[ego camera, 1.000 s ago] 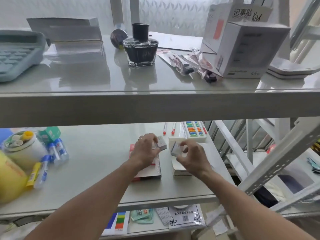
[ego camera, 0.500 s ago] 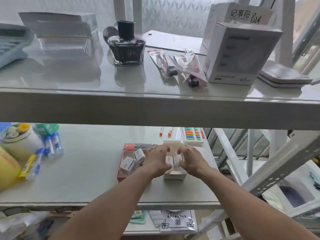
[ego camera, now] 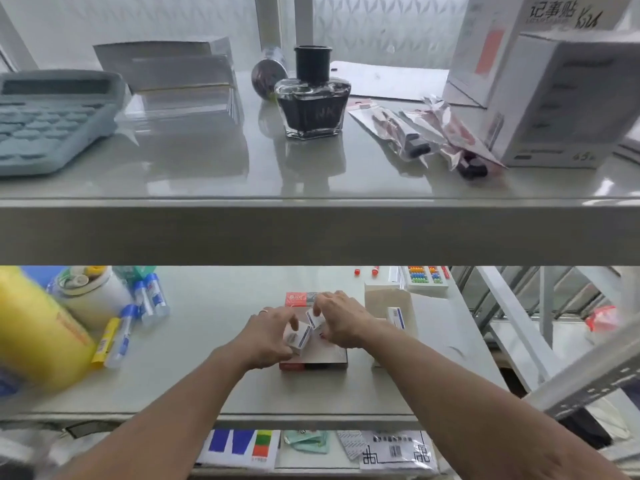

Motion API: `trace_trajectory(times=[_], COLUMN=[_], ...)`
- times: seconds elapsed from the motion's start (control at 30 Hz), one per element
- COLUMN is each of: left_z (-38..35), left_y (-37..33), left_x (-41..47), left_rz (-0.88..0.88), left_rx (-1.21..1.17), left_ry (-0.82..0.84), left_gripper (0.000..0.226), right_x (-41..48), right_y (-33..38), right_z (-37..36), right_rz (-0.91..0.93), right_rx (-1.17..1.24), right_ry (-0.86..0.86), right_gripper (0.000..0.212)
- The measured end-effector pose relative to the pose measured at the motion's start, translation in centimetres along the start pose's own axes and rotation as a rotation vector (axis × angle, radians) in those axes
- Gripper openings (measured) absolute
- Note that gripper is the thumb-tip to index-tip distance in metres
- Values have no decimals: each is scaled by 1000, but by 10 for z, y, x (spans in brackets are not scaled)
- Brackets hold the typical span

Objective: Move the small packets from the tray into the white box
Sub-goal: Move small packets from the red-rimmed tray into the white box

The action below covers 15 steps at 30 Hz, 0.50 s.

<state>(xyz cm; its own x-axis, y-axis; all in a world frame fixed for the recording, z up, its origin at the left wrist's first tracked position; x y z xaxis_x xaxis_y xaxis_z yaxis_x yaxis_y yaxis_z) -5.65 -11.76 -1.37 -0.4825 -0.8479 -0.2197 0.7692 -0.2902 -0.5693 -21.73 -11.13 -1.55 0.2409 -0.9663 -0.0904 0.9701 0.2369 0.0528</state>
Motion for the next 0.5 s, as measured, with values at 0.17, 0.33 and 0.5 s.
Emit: trace_trajectory(times=[0.17,0.33,0.5], left_z=[-5,5,-1], left_y=[7,-1,-64], left_x=[5,2,4], left_rz=[-95,-192,-326], left_rx=[37,-21,-232], left_ry=[-27,-102,-104], left_gripper=[26,32,38], right_x=[8,-22,-88], right_y=[3,-17,-82], right_z=[-8,20,47], right_rz=[-27,-80,-203], right_rx=[-20,119,147], right_ry=[-13,-178,-283], right_gripper=[22,22,27])
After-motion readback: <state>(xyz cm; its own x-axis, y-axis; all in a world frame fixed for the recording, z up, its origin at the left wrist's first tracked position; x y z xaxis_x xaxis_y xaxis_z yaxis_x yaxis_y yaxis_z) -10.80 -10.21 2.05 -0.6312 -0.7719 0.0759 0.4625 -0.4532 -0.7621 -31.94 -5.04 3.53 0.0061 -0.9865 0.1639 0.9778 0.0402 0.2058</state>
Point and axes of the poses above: each hand's wrist, its own x-axis towards the middle knuckle, its own z-axis out of the back of the hand, y = z × x, the point moved 4 cm from there along x, towards the middle knuckle, and after that the axes turned 13 degrees about -x, right-handed, at the moved point
